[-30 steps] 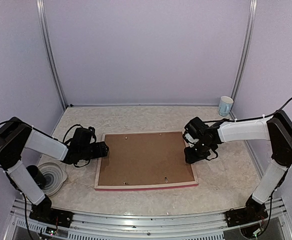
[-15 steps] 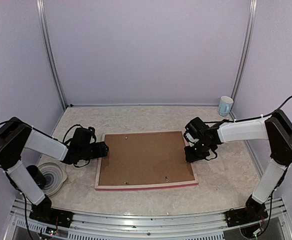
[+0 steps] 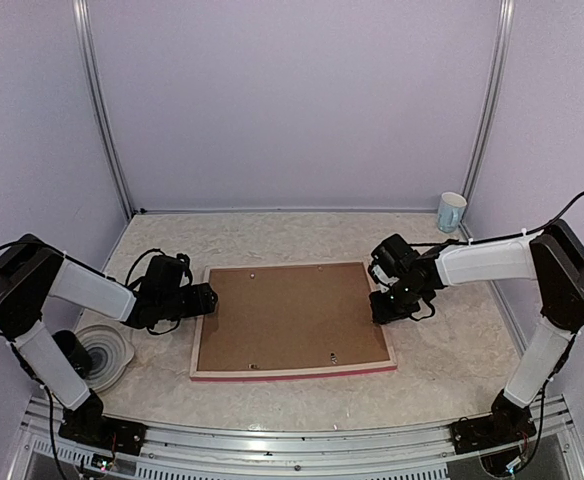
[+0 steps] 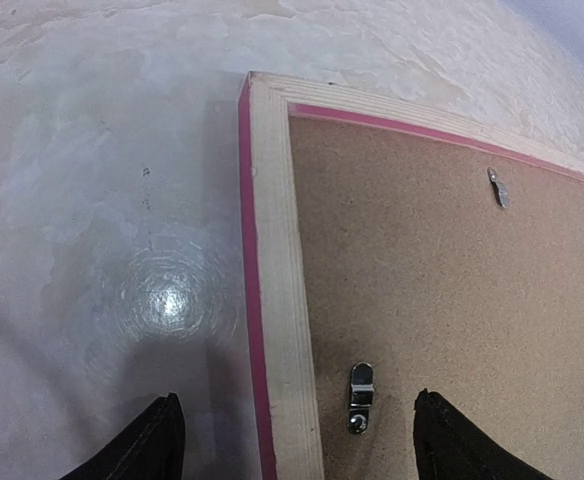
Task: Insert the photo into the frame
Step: Press the fastener onto the backboard.
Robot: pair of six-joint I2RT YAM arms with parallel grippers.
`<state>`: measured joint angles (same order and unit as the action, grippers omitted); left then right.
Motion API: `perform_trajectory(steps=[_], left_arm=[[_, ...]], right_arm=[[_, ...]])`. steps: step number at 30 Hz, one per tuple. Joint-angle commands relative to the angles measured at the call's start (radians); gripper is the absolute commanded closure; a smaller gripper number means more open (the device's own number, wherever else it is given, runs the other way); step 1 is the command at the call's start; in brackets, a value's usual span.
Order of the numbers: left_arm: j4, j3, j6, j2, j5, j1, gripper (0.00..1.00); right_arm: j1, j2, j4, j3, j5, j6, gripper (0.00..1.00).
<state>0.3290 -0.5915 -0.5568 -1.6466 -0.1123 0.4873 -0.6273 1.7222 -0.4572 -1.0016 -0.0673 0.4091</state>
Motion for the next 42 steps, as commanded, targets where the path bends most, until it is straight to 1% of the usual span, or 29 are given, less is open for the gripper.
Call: perform_trajectory(steps=[1, 8, 12, 16, 19, 24, 28, 37, 42], left_arm=[[-0.006, 0.020, -0.012, 0.017, 0.004, -0.010, 0.22], [0.023, 0.055, -0.018, 0.077, -0.014, -0.019, 0.22], [0.054, 0.091, -0.020, 0.128, -0.024, -0.022, 0.22], [0.070, 0.102, -0.012, 0.155, -0.019, -0.026, 0.22], [0.051, 0.073, -0.001, 0.124, 0.003, -0.027, 0.21], [0.003, 0.027, 0.013, 0.050, 0.000, -0.027, 0.21], [-0.001, 0.017, 0.022, 0.033, -0.002, -0.028, 0.21], [0.011, 0.000, 0.041, 0.005, 0.009, -0.029, 0.22], [-0.001, -0.028, 0.046, -0.037, 0.014, -0.027, 0.22]], right_arm=[[0.009, 0.007, -0.025, 0.022, -0.024, -0.016, 0.72], [0.009, -0.007, -0.040, -0.003, -0.033, -0.022, 0.71], [0.010, -0.015, -0.031, -0.006, -0.027, -0.026, 0.68], [0.010, -0.032, -0.016, -0.008, -0.023, -0.038, 0.60], [0.009, -0.046, -0.003, -0.013, -0.029, -0.054, 0.55], [0.009, -0.056, 0.031, -0.019, -0.053, -0.088, 0.50], [0.009, -0.064, 0.062, -0.019, -0.083, -0.112, 0.49], [0.010, -0.078, 0.111, 0.037, -0.070, -0.128, 0.48], [0.009, -0.079, 0.122, 0.055, -0.063, -0.123, 0.48]])
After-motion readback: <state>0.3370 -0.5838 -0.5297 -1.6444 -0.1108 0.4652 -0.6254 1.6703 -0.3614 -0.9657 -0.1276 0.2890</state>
